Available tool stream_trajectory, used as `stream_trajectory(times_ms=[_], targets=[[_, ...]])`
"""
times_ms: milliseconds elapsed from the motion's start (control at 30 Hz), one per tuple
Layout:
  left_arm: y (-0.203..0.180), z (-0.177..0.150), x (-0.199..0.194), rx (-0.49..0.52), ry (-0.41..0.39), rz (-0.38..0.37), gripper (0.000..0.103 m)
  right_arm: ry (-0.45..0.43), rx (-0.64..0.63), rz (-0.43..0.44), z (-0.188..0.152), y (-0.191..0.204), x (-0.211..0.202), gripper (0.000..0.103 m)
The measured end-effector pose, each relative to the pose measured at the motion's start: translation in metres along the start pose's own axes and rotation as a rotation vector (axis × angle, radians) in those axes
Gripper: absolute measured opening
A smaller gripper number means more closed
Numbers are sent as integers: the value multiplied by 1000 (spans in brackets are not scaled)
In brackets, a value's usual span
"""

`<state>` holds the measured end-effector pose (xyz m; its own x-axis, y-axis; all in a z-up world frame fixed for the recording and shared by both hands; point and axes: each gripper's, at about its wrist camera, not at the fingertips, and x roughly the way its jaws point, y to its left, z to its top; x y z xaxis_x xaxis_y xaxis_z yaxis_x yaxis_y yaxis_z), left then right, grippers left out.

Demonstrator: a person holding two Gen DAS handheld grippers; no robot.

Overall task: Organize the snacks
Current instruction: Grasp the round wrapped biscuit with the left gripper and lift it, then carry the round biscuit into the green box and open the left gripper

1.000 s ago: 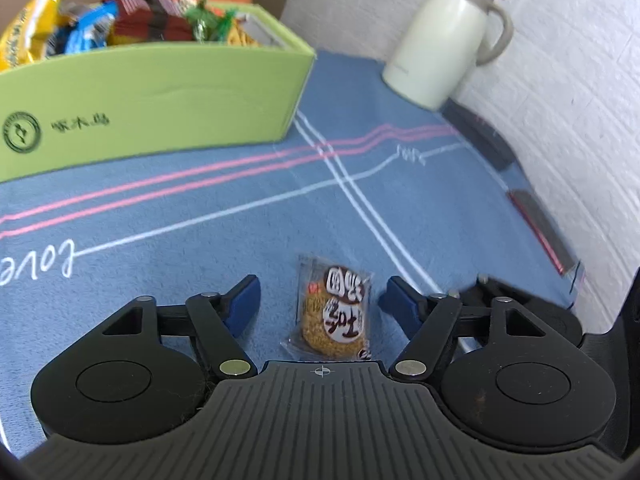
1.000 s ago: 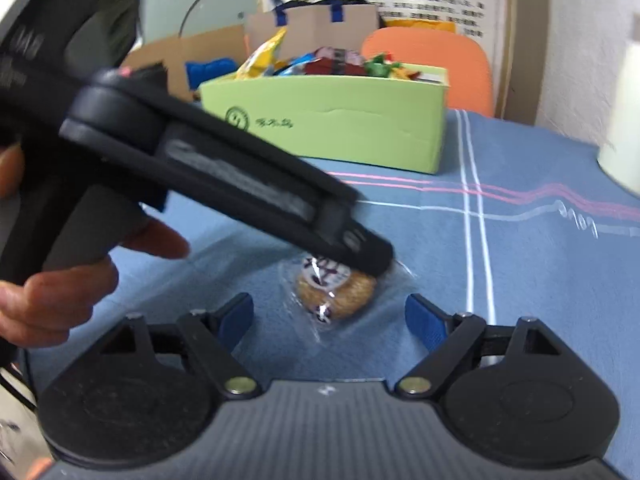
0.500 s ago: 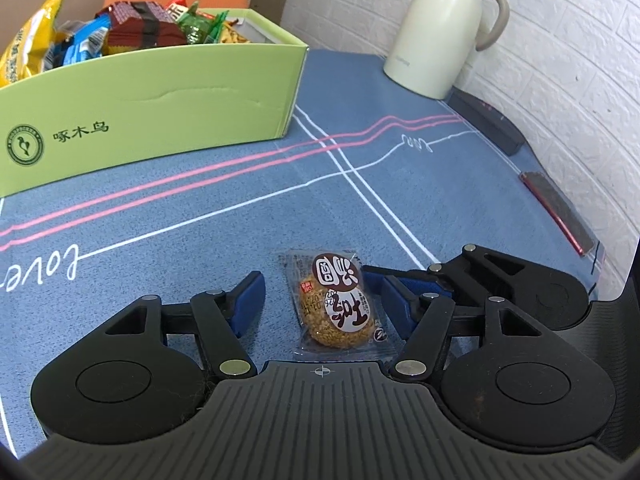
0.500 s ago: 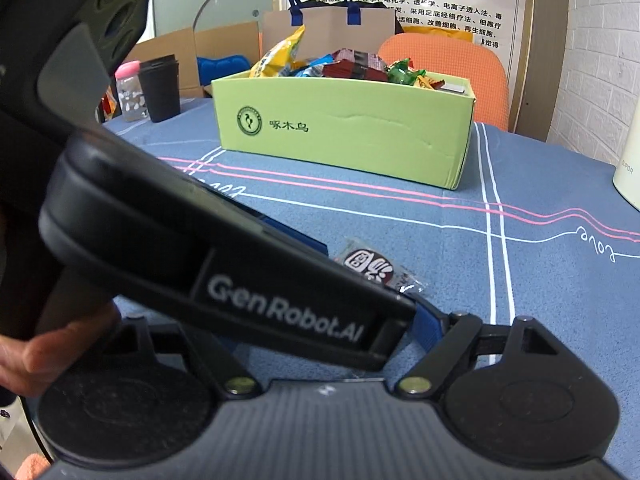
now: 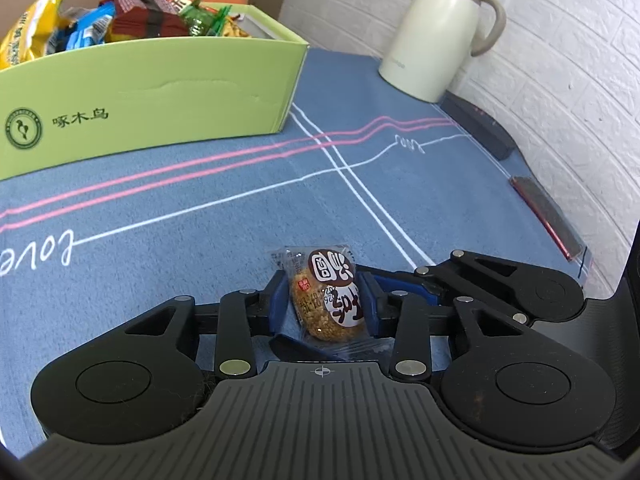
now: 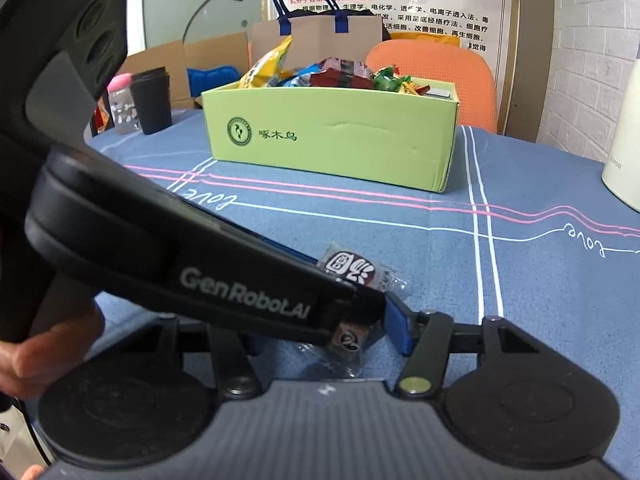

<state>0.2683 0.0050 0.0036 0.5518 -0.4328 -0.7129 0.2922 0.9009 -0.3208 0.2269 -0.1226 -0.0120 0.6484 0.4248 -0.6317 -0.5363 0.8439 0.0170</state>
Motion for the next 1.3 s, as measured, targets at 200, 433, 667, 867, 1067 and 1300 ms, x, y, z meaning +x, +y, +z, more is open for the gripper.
stream_trajectory(times_ms=[200,433,667,867,1067,1300], targets=[[-7,-5,-5,-19,6,-4,15,-6,28,7,-4,-1,-11,60],[-5,-11,-3,-31,-9,-5,22,-2,7,4,-8,5,-8,67],[-13,-18,-5,17,-33,9,14,-6,-17,-7,-9,5,-10,62],[-15,29,-26,35,-141,32,11,-137,-103,-27,48,-6,-15,60],[13,144,-24,40,-262,77,13,-254,-185,-76,148,-36,36,63],[73,215,59,-69,-131,155,12,-93,-129,1,189,-74,148,66]])
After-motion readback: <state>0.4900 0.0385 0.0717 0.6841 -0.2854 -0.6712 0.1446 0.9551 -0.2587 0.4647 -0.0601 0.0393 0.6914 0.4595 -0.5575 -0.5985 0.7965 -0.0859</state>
